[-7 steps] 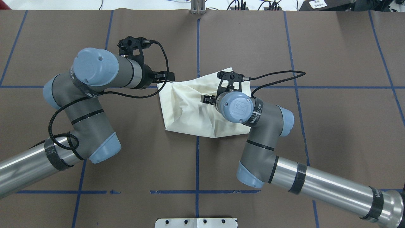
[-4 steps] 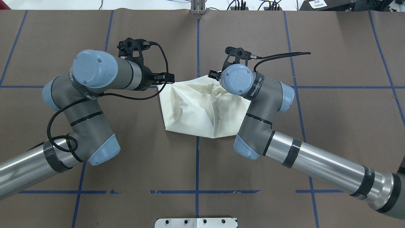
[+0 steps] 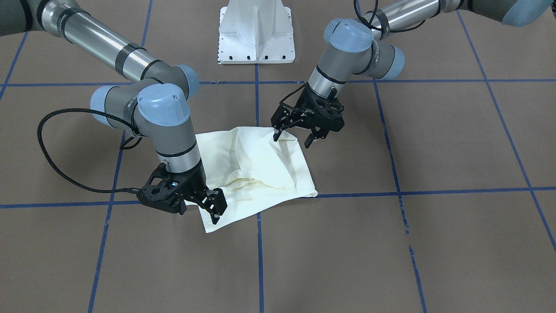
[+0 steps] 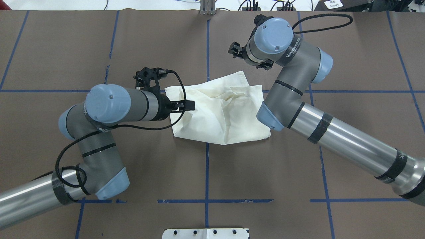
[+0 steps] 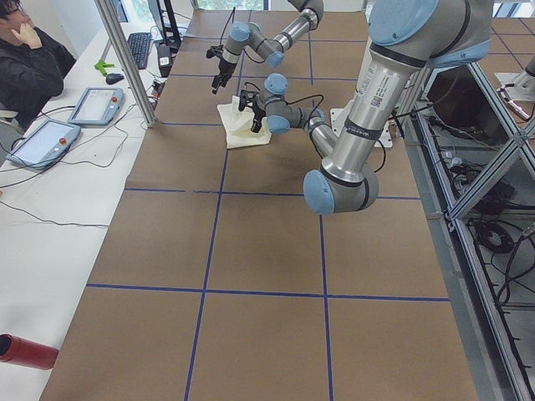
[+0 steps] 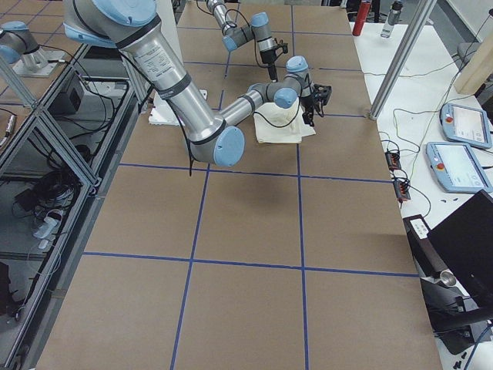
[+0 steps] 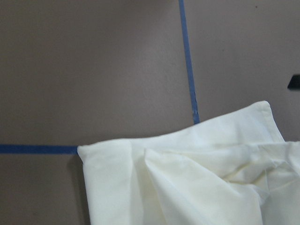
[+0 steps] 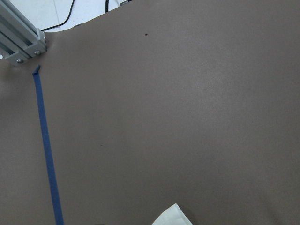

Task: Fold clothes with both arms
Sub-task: 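Raise the right gripper away while the left gripper moves to the shirt's side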

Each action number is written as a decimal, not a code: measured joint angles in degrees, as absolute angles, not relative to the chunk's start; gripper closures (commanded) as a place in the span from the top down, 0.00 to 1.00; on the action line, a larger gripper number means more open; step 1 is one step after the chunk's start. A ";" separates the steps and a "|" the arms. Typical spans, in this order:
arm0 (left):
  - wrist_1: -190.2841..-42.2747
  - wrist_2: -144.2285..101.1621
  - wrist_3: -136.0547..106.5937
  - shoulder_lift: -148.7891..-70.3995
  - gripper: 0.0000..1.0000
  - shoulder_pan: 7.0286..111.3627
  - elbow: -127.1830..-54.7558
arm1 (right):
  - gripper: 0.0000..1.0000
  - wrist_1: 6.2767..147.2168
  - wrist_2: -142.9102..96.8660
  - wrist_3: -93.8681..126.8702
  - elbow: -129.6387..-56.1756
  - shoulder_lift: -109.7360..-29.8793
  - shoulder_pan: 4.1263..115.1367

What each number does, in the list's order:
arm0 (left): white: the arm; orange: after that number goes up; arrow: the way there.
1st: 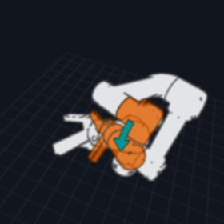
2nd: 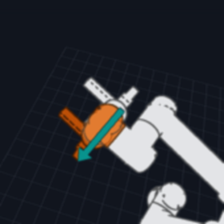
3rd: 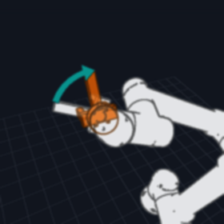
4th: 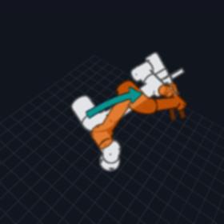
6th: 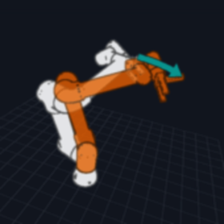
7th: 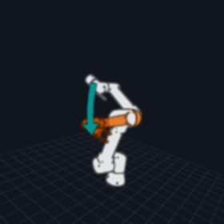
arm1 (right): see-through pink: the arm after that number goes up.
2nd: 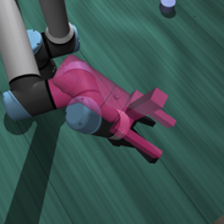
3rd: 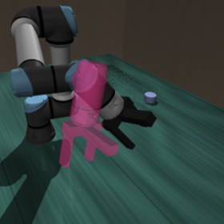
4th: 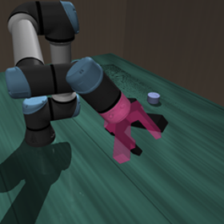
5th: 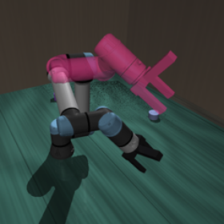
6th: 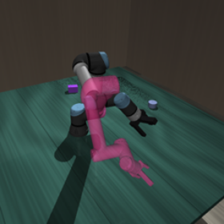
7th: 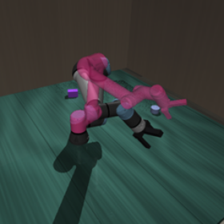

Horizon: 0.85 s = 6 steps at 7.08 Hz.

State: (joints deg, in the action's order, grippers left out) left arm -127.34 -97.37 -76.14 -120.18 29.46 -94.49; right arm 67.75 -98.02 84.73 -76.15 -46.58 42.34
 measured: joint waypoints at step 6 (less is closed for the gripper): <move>-131.62 -93.74 -77.28 -119.63 0.17 25.62 -94.27 | 0.96 67.68 -98.39 84.04 -77.59 -47.40 42.71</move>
